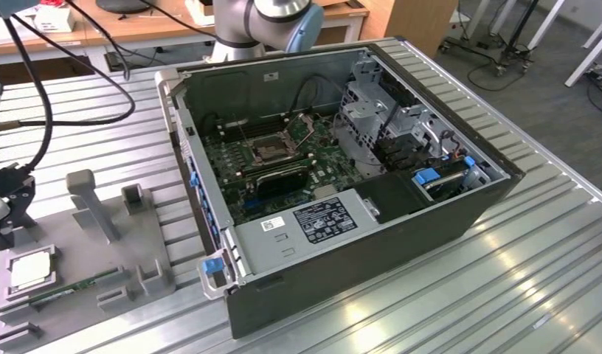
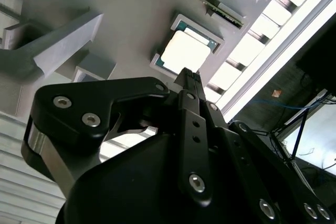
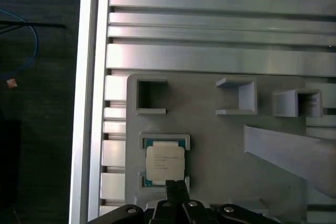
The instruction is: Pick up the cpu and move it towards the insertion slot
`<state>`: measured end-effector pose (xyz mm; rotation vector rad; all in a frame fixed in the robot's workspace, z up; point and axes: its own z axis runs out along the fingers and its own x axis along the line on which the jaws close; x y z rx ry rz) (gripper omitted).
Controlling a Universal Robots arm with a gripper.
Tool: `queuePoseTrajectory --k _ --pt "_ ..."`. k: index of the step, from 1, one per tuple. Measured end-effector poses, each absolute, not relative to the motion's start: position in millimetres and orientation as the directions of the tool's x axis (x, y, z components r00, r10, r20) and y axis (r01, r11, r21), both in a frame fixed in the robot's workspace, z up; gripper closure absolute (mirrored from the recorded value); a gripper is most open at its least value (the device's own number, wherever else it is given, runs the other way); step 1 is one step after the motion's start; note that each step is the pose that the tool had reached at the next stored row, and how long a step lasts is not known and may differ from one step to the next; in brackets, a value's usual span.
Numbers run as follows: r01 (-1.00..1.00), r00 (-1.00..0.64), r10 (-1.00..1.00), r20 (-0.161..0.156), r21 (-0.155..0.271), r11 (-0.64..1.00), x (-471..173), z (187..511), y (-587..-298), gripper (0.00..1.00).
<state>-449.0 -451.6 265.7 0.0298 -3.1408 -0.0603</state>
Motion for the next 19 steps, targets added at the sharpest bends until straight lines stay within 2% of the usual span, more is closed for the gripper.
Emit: queuePoseTrajectory --k 19 --pt "-0.019 -1.000 -0.019 0.000 0.038 0.999 -453 249 -453 0.89"
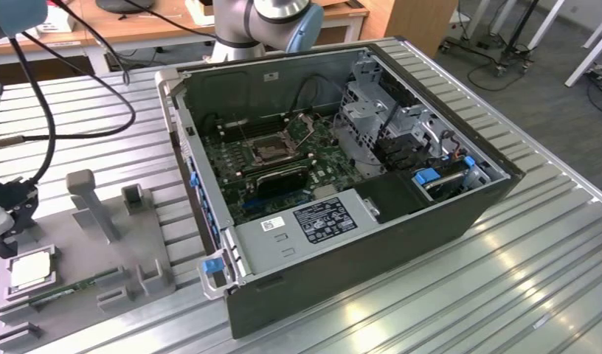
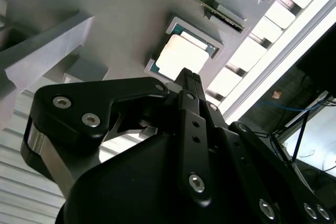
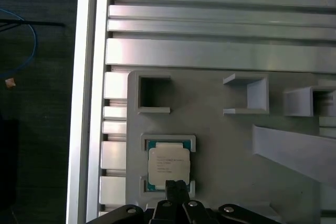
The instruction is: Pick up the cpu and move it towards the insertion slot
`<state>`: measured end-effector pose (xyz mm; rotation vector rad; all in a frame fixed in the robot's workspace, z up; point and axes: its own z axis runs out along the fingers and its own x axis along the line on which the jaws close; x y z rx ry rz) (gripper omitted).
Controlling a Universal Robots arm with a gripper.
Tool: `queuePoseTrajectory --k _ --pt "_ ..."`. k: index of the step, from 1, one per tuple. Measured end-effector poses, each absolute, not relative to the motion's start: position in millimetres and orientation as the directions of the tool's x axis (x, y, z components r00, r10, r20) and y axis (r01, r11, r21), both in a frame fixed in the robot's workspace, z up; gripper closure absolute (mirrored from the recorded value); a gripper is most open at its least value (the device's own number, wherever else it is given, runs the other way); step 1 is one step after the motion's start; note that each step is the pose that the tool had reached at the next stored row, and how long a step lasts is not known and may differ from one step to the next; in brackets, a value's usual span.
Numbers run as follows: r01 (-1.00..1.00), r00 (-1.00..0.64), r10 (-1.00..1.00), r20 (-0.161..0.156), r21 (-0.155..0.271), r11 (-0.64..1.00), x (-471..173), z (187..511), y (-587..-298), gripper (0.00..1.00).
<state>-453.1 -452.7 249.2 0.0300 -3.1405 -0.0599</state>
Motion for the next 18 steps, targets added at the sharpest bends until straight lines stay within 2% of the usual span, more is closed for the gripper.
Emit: queuePoseTrajectory --k 18 --pt "-0.019 -1.000 -0.019 0.000 0.038 0.999 -455 233 -453 0.89"
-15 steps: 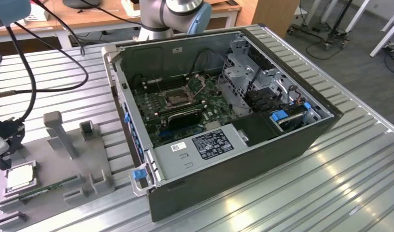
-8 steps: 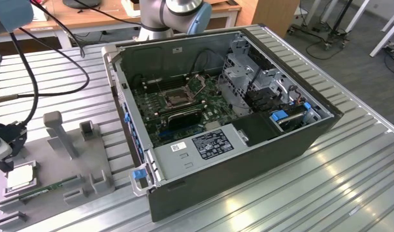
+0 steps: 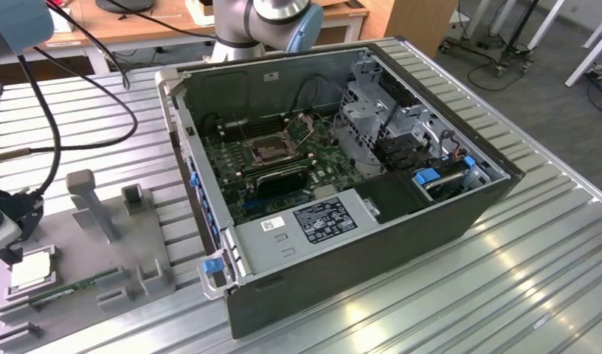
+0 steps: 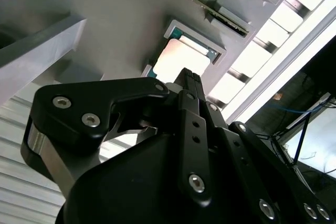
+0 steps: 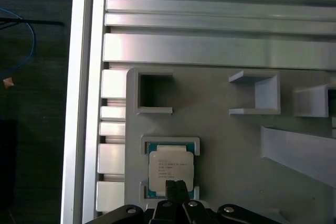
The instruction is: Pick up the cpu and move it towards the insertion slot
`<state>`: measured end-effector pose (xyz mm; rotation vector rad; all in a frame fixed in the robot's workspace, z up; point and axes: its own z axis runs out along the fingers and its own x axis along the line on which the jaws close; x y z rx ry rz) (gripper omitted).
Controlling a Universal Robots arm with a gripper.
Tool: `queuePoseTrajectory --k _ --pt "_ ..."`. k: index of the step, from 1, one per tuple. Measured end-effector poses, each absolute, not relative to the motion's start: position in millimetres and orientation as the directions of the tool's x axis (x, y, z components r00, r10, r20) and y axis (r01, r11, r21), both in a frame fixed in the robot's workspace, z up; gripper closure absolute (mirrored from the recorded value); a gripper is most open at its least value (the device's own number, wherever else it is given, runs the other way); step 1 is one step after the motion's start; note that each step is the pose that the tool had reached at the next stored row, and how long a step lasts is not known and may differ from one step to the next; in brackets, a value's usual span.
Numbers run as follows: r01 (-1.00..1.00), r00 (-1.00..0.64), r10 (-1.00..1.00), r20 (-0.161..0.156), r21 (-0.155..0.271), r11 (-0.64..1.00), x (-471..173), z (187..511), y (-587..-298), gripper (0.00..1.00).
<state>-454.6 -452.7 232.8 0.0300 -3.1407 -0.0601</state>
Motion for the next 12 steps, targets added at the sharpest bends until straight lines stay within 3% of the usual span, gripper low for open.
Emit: queuePoseTrajectory --k 12 --pt "-0.019 -1.000 -0.019 0.000 0.038 0.999 -454.5 229.8 -452.6 0.89"
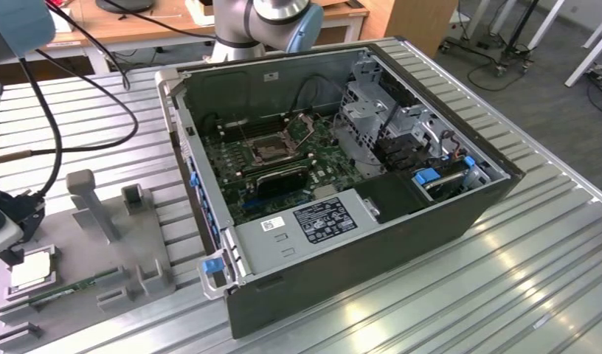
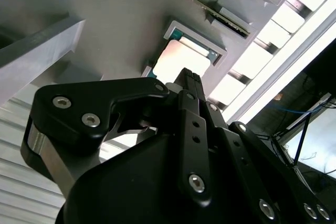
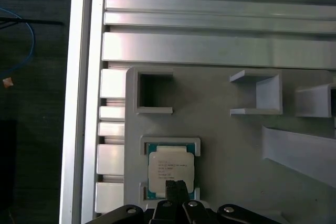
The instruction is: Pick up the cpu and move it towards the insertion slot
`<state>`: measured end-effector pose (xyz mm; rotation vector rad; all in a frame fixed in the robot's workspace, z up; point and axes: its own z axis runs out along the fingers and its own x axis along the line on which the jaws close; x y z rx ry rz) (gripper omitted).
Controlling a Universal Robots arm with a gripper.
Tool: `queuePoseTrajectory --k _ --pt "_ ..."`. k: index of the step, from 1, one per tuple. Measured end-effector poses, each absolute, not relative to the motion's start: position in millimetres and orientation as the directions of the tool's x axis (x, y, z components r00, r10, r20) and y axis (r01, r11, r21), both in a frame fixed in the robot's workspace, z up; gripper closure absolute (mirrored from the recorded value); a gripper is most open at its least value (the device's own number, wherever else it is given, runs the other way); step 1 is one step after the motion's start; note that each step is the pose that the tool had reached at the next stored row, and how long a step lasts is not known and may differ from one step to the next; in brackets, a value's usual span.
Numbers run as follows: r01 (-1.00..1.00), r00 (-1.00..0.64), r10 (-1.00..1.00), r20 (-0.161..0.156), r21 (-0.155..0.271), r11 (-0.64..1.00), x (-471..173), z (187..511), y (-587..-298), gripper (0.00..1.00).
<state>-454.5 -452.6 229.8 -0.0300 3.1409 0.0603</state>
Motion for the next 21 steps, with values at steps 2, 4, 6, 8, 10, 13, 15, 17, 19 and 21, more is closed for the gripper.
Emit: queuePoseTrajectory --k 2,4,6,8,10,13,15,17,19,21 --pt "-0.019 -1.000 -0.019 0.000 0.038 0.999 -454.6 228.5 -452.7 0.89" --pt "-0.019 -1.000 -0.019 0.000 0.038 0.999 -454.6 226.9 -452.7 0.89" --pt "-0.019 -1.000 -0.019 0.000 0.038 0.999 -454.6 225.6 -452.7 0.89" --pt "-0.019 -1.000 -0.019 0.000 0.038 0.999 -454.6 225.0 -452.7 0.89" --pt "-0.019 -1.000 -0.019 0.000 0.038 0.999 -454.6 224.9 -452.7 0.89" --pt "-0.019 -1.000 -0.019 0.000 0.038 0.999 -454.2 224.3 -452.6 0.89" --pt "-0.019 -1.000 -0.019 0.000 0.038 0.999 -453.6 224.2 -452.7 0.89" --pt "-0.019 -1.000 -0.019 0.000 0.038 0.999 -453.2 223.9 -452.6 0.89" --pt "-0.019 -1.000 -0.019 0.000 0.038 0.999 -453.2 224.0 -452.7 0.89" --pt "-0.019 -1.000 -0.019 0.000 0.038 0.999 -453.1 223.8 -452.7 0.89"
